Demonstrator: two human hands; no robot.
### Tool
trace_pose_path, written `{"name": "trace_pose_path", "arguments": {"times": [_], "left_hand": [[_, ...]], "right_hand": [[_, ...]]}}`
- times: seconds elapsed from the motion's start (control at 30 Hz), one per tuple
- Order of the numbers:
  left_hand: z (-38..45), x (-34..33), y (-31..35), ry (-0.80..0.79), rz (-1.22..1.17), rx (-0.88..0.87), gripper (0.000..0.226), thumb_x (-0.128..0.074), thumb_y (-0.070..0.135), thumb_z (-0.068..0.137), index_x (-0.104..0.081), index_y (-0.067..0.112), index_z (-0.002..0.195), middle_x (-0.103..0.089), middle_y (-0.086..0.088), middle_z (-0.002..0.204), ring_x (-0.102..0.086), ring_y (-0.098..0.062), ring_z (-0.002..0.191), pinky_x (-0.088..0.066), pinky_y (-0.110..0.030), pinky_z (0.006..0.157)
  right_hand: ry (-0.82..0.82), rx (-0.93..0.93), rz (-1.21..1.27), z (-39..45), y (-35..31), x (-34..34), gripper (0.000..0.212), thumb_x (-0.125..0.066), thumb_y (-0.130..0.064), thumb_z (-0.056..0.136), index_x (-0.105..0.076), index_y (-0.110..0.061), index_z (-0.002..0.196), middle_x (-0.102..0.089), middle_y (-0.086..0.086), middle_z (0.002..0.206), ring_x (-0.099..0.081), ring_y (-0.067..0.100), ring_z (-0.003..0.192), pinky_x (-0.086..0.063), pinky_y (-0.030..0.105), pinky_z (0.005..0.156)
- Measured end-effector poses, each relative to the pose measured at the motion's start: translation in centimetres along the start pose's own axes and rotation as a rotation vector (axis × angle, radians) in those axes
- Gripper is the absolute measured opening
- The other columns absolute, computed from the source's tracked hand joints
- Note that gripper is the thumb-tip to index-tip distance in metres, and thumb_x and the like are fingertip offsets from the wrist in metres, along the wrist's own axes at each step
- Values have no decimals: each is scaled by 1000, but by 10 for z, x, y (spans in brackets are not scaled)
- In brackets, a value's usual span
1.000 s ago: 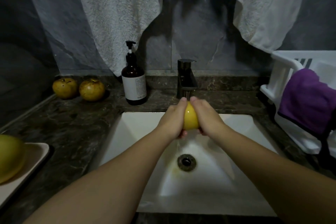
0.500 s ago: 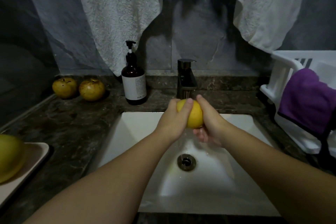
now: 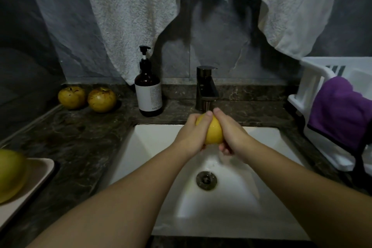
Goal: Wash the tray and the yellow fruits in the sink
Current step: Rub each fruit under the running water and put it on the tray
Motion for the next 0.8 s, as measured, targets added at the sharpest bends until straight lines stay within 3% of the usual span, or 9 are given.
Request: {"name": "trace_pose_path", "arguments": {"times": [0.1, 0.2, 0.33, 0.43, 0.5, 0.57, 0.67, 0.77, 0.8], "left_hand": [[0, -1, 2, -4, -41, 6, 58, -37, 77, 96, -59, 29, 119, -68, -6, 94, -66, -21, 64, -52, -30, 54], [0, 4, 9, 102, 142, -156, 64, -40, 78, 92, -56, 29, 130, -67, -2, 114, -67, -19, 92, -58, -39, 78], [-1, -1, -4, -5, -6, 89, 75, -29, 84, 92, -59, 21, 119, -66, -8, 85, -65, -20, 62, -53, -31, 55], [2, 5, -2, 98, 173, -37, 64, -37, 81, 93, -54, 26, 119, -67, -5, 100, -70, -22, 77, -61, -38, 70], [1, 3, 0, 58, 70, 14, 66, -35, 84, 90, -54, 26, 116, -68, -6, 97, -69, -20, 65, -56, -31, 58], [3, 3, 1, 50, 0, 37, 74, -33, 86, 85, -56, 25, 119, -68, -7, 96, -68, -21, 64, -54, -31, 57], [3, 4, 8, 104, 133, -132, 65, -41, 79, 91, -53, 26, 127, -67, -5, 109, -70, -21, 87, -61, -44, 75], [3, 1, 0, 20, -6, 13, 71, -34, 84, 90, -57, 24, 121, -69, -7, 93, -67, -17, 62, -52, -29, 53], [3, 1, 0, 21, 8, 21, 74, -33, 85, 89, -57, 22, 120, -69, -7, 91, -67, -18, 64, -50, -28, 55]], "right_hand": [[41, 93, -2, -1, -7, 4, 47, -46, -76, 89, -58, -38, 114, -65, 1, 92, -64, 17, 70, -45, 27, 49], [-67, -102, 105, -4, 4, -2, 69, -43, -84, 85, -62, -23, 111, -61, 7, 69, -56, 16, 52, -41, 22, 43], [40, 67, 42, -2, -7, 1, 37, -46, -69, 95, -53, -37, 114, -62, 4, 99, -62, 18, 76, -46, 29, 53], [-66, -77, 71, -3, 2, -7, 54, -40, -78, 92, -54, -34, 118, -59, 8, 78, -57, 15, 48, -40, 22, 42], [-13, 30, 32, -3, -5, -5, 48, -43, -74, 93, -52, -38, 122, -62, 7, 86, -60, 16, 55, -42, 24, 44], [14, 80, 43, -1, -9, -2, 46, -46, -71, 93, -53, -37, 124, -65, 6, 90, -65, 17, 63, -46, 27, 47], [-40, -81, 141, -3, 0, -4, 61, -43, -79, 90, -59, -25, 114, -62, 4, 60, -56, 14, 43, -42, 22, 43], [24, 41, 81, -3, -6, 0, 39, -48, -71, 93, -53, -39, 115, -65, 7, 93, -64, 18, 61, -44, 25, 43], [11, 24, 73, -2, -5, -1, 41, -47, -71, 93, -52, -39, 118, -66, 8, 95, -65, 19, 62, -44, 24, 43]]}}
Point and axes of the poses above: each hand's wrist, its own z-axis towards the middle knuckle, its own x-axis out of the back of the hand, y = z × x, the point moved 6 cm from there along z, towards the middle knuckle
